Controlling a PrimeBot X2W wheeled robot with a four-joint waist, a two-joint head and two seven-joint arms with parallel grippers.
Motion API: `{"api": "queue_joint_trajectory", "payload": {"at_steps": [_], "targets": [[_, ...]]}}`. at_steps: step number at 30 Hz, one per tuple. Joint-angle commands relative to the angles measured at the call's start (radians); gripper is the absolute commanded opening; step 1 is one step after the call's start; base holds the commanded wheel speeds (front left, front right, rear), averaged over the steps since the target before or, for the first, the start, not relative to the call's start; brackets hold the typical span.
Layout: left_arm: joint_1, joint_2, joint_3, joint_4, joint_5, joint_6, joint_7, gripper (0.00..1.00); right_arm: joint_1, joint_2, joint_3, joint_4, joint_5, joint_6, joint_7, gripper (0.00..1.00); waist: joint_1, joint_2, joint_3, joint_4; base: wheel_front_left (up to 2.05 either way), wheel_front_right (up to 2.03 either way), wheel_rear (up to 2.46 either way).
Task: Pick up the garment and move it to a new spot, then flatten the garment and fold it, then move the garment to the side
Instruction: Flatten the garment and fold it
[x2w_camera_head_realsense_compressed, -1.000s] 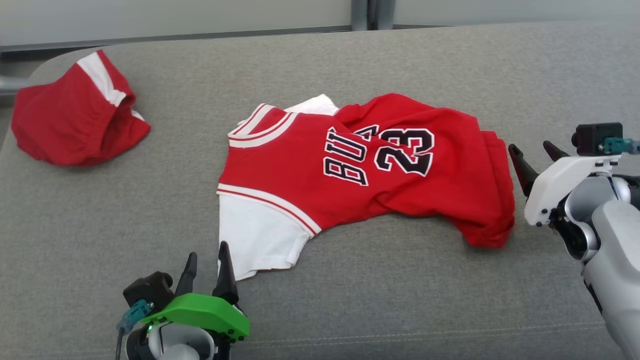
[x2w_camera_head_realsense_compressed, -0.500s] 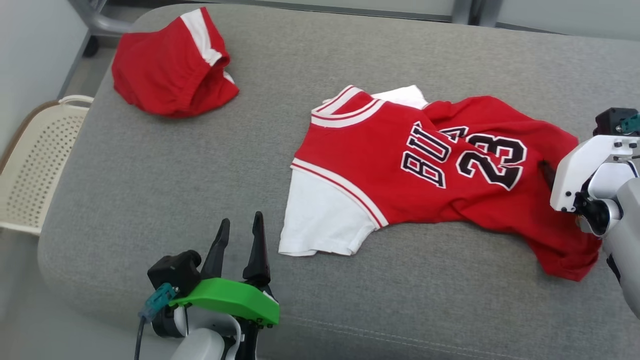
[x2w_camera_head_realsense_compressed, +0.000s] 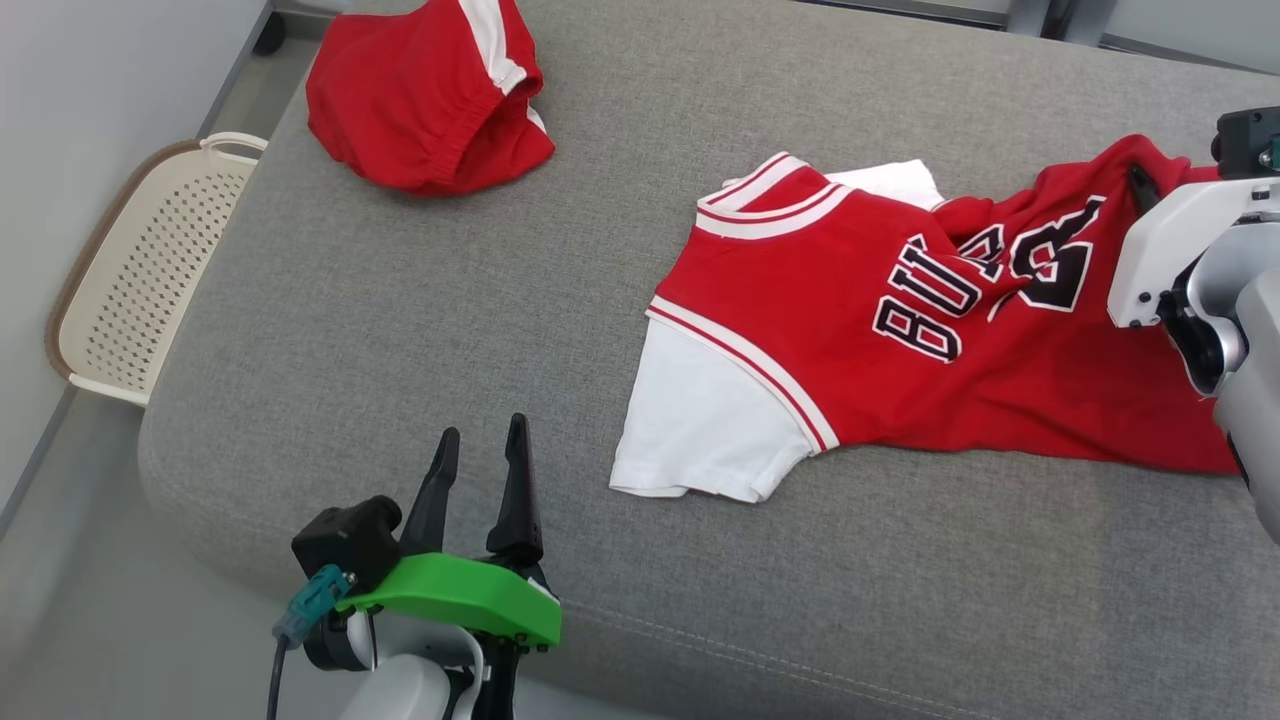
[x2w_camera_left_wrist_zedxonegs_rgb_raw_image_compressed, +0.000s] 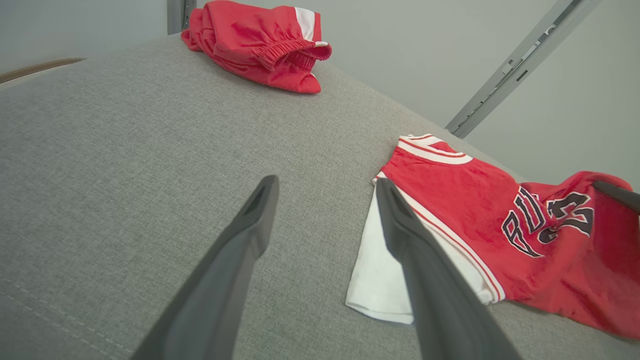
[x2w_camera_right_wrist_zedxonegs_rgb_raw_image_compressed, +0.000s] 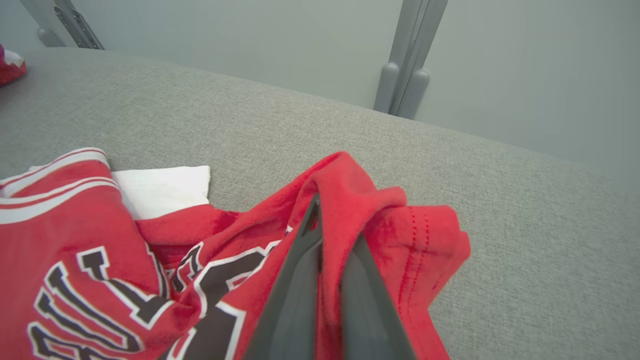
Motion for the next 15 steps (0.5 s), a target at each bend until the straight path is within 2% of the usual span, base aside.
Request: {"api": "queue_joint_trajectory", "payload": {"at_steps": [1,4,5,6,7,11,15], "targets": [[0.003,0.005,0.002,-0.002,0.005,0.003,-0.005,1.0,-0.013,-0.002,0.01,0.007,-0.001,-0.001,-0.014,0.0,0.0,0.0,0.002,-0.005,0.0,0.0,0.0],[-0.002,0.006,0.002,-0.004,0.006,0.004,-0.005,1.0,-0.027,-0.019,0.036,0.023,-0.008,-0.001,-0.047,0.0,0.0,0.0,0.009,-0.014,0.0,0.0,0.0],[-0.004,0.008,0.004,-0.005,0.005,0.004,-0.004,1.0,-0.029,-0.022,0.038,0.037,0.002,-0.001,-0.077,0.14,0.0,0.0,0.015,-0.022,0.0,0.0,0.0],[-0.006,0.01,0.004,-0.005,0.006,0.004,-0.003,1.0,-0.026,-0.01,0.031,0.043,0.023,-0.001,-0.09,0.47,0.0,0.0,0.017,-0.027,0.0,0.0,0.0],[-0.006,0.011,0.005,-0.005,0.006,0.005,-0.003,1.0,-0.018,0.002,0.032,0.044,0.044,-0.001,-0.093,1.0,0.0,0.0,0.018,-0.032,0.0,0.0,0.0],[-0.012,0.013,0.009,-0.008,0.004,0.007,-0.004,1.0,-0.03,-0.021,0.036,0.055,0.052,-0.002,-0.141,1.0,0.0,0.0,0.024,-0.053,0.0,0.0,0.0],[-0.017,0.022,0.012,-0.012,0.009,0.007,-0.003,1.0,-0.044,0.004,0.045,0.064,0.084,-0.001,-0.165,1.0,0.0,0.0,0.022,-0.093,0.0,0.0,0.0]]}}
